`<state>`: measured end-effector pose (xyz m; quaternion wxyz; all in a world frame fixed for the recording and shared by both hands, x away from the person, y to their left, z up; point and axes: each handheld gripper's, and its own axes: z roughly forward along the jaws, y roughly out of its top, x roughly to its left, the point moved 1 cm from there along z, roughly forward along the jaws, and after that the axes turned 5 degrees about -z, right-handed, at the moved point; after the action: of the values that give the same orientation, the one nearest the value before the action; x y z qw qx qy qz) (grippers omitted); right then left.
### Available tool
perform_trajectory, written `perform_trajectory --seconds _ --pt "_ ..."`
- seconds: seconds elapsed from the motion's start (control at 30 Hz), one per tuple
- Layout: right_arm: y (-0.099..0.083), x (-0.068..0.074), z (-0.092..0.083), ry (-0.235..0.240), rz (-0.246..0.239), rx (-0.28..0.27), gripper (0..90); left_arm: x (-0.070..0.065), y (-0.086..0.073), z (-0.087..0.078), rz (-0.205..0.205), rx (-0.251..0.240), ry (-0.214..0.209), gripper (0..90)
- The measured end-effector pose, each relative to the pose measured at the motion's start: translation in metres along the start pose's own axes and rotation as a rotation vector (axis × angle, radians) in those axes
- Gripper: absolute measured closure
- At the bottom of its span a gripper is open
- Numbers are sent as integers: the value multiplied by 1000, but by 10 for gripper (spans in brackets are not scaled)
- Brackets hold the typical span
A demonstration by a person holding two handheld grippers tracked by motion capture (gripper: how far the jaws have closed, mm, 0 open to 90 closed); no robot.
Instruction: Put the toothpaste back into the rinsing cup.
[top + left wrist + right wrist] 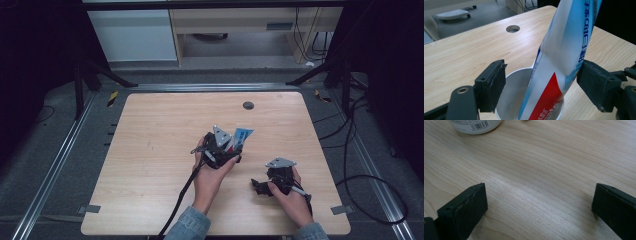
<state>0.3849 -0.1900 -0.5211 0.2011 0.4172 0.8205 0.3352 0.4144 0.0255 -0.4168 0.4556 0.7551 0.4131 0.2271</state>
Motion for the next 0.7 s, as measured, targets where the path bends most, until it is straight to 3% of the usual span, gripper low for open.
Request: perform_trajectory --seconds 0.53,0.63,0.67,0.7 --pt "0 0 0 0 2 0 4 -3 1 -7 11 -2 -3 188" --pt "0 -1 1 -9 -17 -7 4 -2 1 -9 3 -5 -9 184" --pt "0 0 0 0 0 -1 4 -2 2 -10 3 -8 -9 180" --pt "0 -1 1 -9 -18 -7 4 -2 2 -11 8 -5 -8 178"
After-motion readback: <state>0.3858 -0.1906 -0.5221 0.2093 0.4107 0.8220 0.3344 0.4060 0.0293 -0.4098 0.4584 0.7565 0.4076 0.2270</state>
